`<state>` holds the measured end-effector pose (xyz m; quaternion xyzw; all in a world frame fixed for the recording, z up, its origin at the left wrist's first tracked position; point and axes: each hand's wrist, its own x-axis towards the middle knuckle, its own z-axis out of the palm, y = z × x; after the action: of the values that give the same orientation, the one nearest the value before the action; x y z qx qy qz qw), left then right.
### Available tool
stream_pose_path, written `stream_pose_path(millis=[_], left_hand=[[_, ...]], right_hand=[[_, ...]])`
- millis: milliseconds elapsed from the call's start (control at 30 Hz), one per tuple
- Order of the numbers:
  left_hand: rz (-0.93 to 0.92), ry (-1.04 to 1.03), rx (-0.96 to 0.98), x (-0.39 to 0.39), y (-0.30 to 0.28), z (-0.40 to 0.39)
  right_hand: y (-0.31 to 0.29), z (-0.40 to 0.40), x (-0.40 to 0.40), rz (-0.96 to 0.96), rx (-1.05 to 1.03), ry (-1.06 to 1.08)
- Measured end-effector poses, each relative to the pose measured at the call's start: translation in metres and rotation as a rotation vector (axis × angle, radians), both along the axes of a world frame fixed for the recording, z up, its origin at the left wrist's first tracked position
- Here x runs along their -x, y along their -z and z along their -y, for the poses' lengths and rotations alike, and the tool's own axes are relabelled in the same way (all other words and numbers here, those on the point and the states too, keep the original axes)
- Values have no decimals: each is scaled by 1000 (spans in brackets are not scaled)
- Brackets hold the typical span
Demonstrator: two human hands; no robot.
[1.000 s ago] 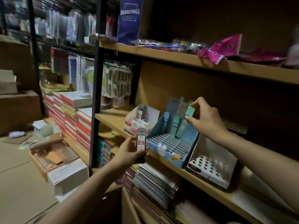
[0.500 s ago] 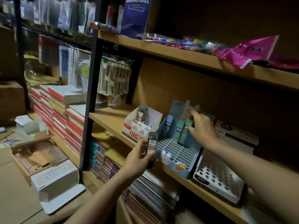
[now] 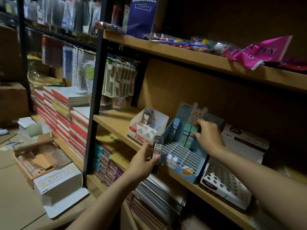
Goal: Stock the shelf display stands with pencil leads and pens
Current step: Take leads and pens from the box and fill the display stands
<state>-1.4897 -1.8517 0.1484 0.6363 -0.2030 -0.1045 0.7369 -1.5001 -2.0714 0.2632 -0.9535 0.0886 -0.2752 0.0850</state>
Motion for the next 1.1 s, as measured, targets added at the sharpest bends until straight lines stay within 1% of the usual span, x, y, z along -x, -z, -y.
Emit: stream_pose_path(millis=[133,233,367,433,467,500,533,567,633,700,767,833,867,933,967,1033,1100], left_hand=[[-16,35,10,4,-1,0],[-17,59,6,8,-3,-1],[-27,20,20,10,-6,-2],[-40,-5,46,10,-7,-4],[-47,-3,69,9,-8,-6],[-51,4,94,9,-10,-8],[-51,8,111,10,-13,-10],[-47,3,117,10,-15,-12],[-37,-19,109,10,-20,-15],[-16,-17,78,9,-25,-18],[12,-15,34,6,-29,-22],[65,-91,-15,1,-32,-25],[129,-184,-71,-3,-33,-27],[320,-410,-274,-12,-33,-33],[412,-484,-365,-17,-31,-38],[528,-518,-502,-25,-31,-45],[580,-463,-615,-32,-32,-48]], right_hand=[[3,1,0,36,36,34],[5,1,0,7,91,63],[3,-3,5,-34,152,79],[0,-7,9,42,167,21],[-3,-13,11,106,115,-56],[-6,-22,13,147,18,-150],[-9,-32,14,139,-89,-243],[-11,-44,15,85,-179,-326],[-10,-68,15,-79,-282,-443],[-4,-86,11,-158,-284,-488],[-2,-95,4,-139,-256,-477],[-8,-97,-7,-118,-272,-456],[-14,-95,-13,-103,-297,-445],[-29,-90,-27,-27,-353,-423],[-37,-88,-35,32,-349,-409],[-48,-87,-50,140,-281,-376],[-53,-91,-64,208,-214,-353]])
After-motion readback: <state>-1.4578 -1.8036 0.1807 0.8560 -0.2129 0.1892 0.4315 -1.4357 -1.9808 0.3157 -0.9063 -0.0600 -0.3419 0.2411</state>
